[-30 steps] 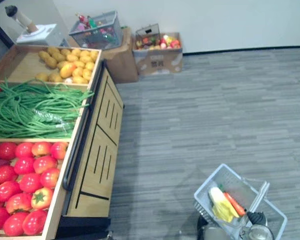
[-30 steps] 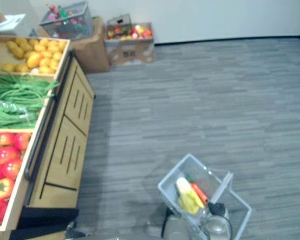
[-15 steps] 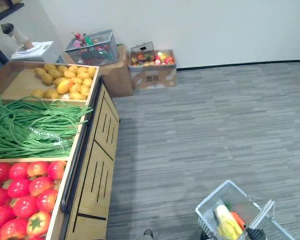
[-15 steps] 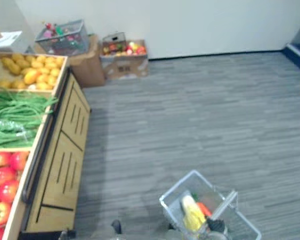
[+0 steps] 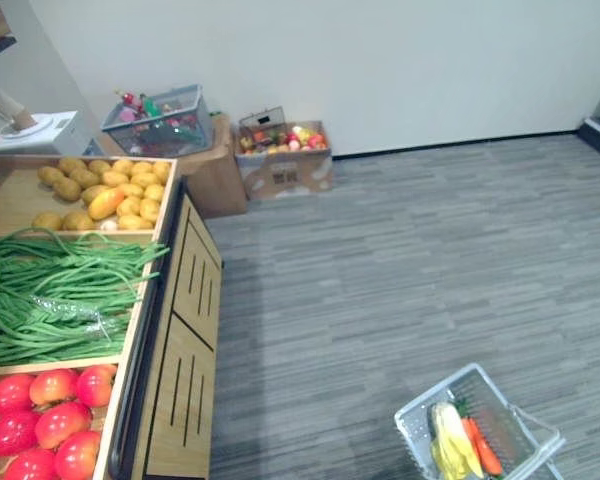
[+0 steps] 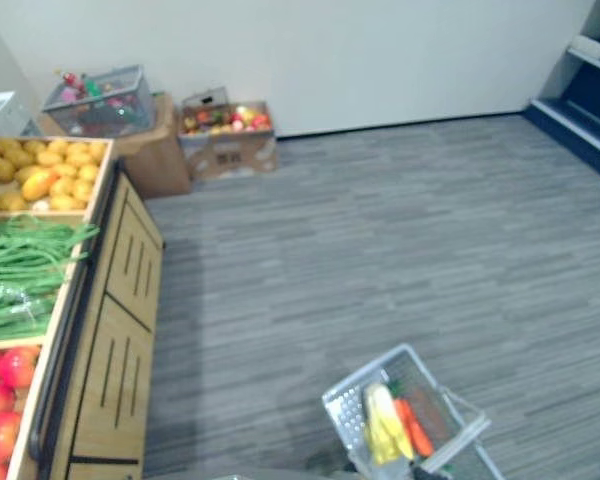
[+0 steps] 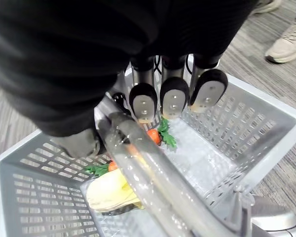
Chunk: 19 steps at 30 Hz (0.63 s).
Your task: Pick vegetable in the basket
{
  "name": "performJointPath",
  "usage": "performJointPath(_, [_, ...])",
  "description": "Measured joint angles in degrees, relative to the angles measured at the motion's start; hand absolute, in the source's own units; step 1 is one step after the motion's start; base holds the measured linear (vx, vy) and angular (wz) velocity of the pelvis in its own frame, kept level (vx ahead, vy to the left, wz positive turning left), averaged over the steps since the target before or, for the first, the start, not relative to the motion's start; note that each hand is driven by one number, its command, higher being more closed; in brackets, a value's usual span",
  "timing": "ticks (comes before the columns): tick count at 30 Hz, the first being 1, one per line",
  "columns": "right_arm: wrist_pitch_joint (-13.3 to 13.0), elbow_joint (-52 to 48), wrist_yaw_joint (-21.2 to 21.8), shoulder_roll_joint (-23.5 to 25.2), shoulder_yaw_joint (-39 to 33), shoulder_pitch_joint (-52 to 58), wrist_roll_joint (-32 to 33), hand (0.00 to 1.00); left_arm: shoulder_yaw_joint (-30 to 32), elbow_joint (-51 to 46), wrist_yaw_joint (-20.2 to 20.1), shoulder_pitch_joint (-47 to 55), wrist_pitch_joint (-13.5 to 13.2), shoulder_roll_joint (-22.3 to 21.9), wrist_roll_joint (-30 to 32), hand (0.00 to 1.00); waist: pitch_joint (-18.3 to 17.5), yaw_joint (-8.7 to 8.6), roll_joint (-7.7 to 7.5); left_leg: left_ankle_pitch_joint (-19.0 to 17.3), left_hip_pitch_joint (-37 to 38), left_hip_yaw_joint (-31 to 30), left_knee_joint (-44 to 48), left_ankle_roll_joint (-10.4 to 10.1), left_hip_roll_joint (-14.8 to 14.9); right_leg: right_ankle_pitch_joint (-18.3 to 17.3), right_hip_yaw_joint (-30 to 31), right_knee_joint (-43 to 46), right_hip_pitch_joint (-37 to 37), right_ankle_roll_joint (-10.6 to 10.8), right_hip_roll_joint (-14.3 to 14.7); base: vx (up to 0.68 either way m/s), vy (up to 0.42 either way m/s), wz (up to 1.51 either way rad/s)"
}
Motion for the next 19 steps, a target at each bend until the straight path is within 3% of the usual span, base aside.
performJointPath(10, [0.62,2.69,0.01,2.44,-3.94,1.77,8.84,1.00,0.72,1.75,-1.59,1.32,-2.47,0.01,-8.53,0.00,-2.22,-0.14,-0.74,2.43,1.44,0.16,-4.70,-0.75,0.29,0.05,-0.95,-2.26,0.00,0.68,0.78,-0.02,-0.028,-0.02])
performJointPath(11, [0.89,2.97,-0.01,2.43,-4.09,1.93,9.27,1.00,0.72,2.01,-1.68,1.26,-2.46,0.05,-8.92,0.00,-2.55,-0.16,-0.24,2.47,1.81,0.17,-4.88,-0.78,0.37,0.15,-1.00,-2.32,0.30,0.82,0.88,0.03,-0.037,0.00])
performJointPath(15, [1.07,4.66,0.05,2.17,-4.20,2.41,13.24,1.00,0.49,2.54,-3.58,1.27,-2.45,0.45,-10.56,0.00,-2.46,-0.26,-0.92,2.41,3.12,0.07,-5.32,-0.87,0.69,0.18,-1.41,-3.38,2.06,0.86,1.29,0.03,-0.024,0.02])
performJointPath(19, [1.08,5.00,0.07,1.97,-3.61,2.45,13.39,1.00,-1.70,3.65,-4.13,0.71,-2.46,1.16,-11.16,0.00,-2.74,-0.51,-0.48,2.40,3.09,0.05,-5.32,-0.88,0.68,0.25,-1.47,-3.71,2.20,0.97,1.30,0.00,0.000,0.00])
